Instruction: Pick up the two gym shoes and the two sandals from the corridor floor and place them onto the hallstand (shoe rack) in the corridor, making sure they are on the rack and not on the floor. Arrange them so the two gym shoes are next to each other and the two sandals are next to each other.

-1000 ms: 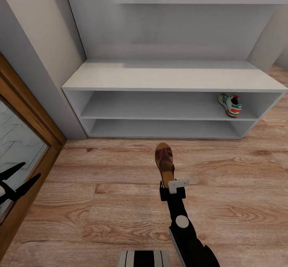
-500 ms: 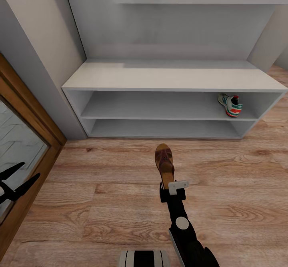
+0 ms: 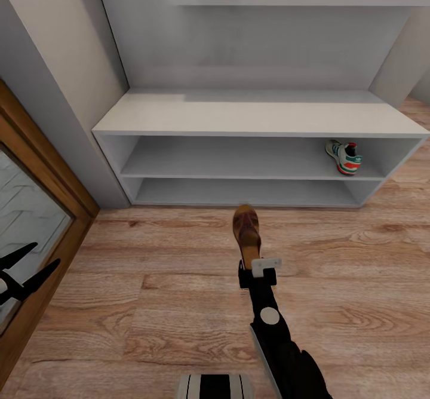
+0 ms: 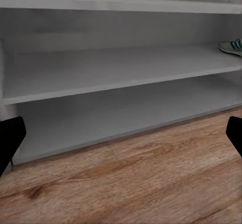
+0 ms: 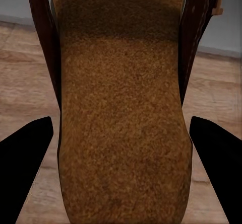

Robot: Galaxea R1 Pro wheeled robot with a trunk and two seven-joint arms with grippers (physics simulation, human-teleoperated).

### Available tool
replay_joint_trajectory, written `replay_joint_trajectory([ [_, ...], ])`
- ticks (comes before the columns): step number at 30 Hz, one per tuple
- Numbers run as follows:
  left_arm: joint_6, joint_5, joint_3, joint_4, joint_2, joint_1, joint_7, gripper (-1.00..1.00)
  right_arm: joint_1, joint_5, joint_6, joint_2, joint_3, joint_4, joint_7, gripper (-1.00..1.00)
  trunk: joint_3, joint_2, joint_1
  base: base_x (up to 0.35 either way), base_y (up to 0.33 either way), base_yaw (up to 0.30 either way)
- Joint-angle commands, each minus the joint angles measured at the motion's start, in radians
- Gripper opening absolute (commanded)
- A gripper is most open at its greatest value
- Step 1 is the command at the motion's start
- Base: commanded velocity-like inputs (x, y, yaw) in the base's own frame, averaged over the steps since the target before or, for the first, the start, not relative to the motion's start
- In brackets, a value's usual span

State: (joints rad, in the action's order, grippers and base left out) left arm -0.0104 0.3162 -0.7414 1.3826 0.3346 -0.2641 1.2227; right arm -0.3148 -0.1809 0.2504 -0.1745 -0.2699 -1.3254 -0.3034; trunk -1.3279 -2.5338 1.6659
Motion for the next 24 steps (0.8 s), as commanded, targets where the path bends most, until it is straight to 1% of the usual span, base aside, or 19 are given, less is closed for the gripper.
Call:
replay_joint_trajectory([
  [1,-0.001,0.001,0.000,0.000,0.000,0.000,0.003,1.00,-0.011,0.011,0.019,0.000,-0.002,-0.002,-0.008,-1.00,-0.001,0.000,0.000,0.000,0.000,0.000],
  [2,-0.001,0.001,0.001,0.000,-0.001,0.000,0.003,1.00,-0.020,0.036,0.028,0.000,-0.002,-0.003,-0.012,-1.00,-0.001,0.000,0.000,0.000,0.000,0.000],
  [3,-0.001,0.001,0.001,0.000,-0.001,0.000,0.003,1.00,-0.020,0.036,0.028,0.000,-0.002,-0.003,-0.012,-1.00,-0.001,0.000,0.000,0.000,0.000,0.000],
  [6,-0.001,0.001,0.002,0.000,-0.002,0.000,0.003,1.00,-0.056,0.122,0.055,0.000,-0.010,-0.008,-0.035,-1.00,-0.001,0.000,0.000,0.000,0.000,0.000],
  [7,-0.001,0.001,0.002,0.000,-0.002,0.000,0.003,1.00,-0.056,0.122,0.055,0.000,-0.010,-0.008,-0.035,-1.00,-0.001,0.000,0.000,0.000,0.000,0.000],
  [10,-0.001,0.002,0.004,0.000,-0.003,0.000,0.003,1.00,-0.137,0.184,0.114,0.000,-0.050,0.015,-0.082,-1.00,-0.001,0.000,0.000,0.000,0.000,0.000],
  [11,-0.001,0.002,0.004,0.000,-0.003,0.000,0.003,1.00,-0.137,0.184,0.114,0.000,-0.050,0.015,-0.082,-1.00,-0.001,0.000,0.000,0.000,0.000,0.000],
  [13,-0.001,0.002,0.005,0.000,-0.004,0.000,0.003,1.00,-0.196,0.224,0.143,0.000,-0.082,0.069,-0.115,-1.00,-0.001,0.000,0.000,0.000,0.000,0.000],
  [14,-0.001,0.002,0.005,0.000,-0.004,0.000,0.003,1.00,-0.196,0.224,0.143,0.000,-0.082,0.069,-0.115,-1.00,-0.001,0.000,0.000,0.000,0.000,0.000],
  [18,-0.001,0.001,0.005,0.000,-0.004,0.000,0.002,1.00,-0.302,0.342,0.161,0.000,-0.122,0.184,-0.159,-1.00,-0.001,0.000,0.000,0.000,0.000,0.000],
  [19,-0.001,0.001,0.005,0.000,-0.004,0.000,0.002,1.00,-0.302,0.342,0.161,0.000,-0.122,0.184,-0.159,-1.00,-0.001,0.000,0.000,0.000,0.000,0.000],
  [21,-0.001,0.001,0.006,0.000,-0.005,0.000,0.002,1.00,-0.341,0.394,0.163,0.000,-0.133,0.219,-0.171,-1.00,-0.001,0.000,0.000,0.000,0.000,0.000],
  [22,-0.001,0.001,0.006,0.000,-0.005,0.000,0.002,1.00,-0.341,0.394,0.163,0.000,-0.133,0.219,-0.171,-1.00,-0.001,0.000,0.000,0.000,0.000,0.000],
  [24,-0.001,0.001,0.006,0.000,-0.005,0.000,0.002,1.00,-0.366,0.428,0.165,0.000,-0.140,0.243,-0.180,-1.00,-0.001,0.000,0.000,0.000,0.000,0.000],
])
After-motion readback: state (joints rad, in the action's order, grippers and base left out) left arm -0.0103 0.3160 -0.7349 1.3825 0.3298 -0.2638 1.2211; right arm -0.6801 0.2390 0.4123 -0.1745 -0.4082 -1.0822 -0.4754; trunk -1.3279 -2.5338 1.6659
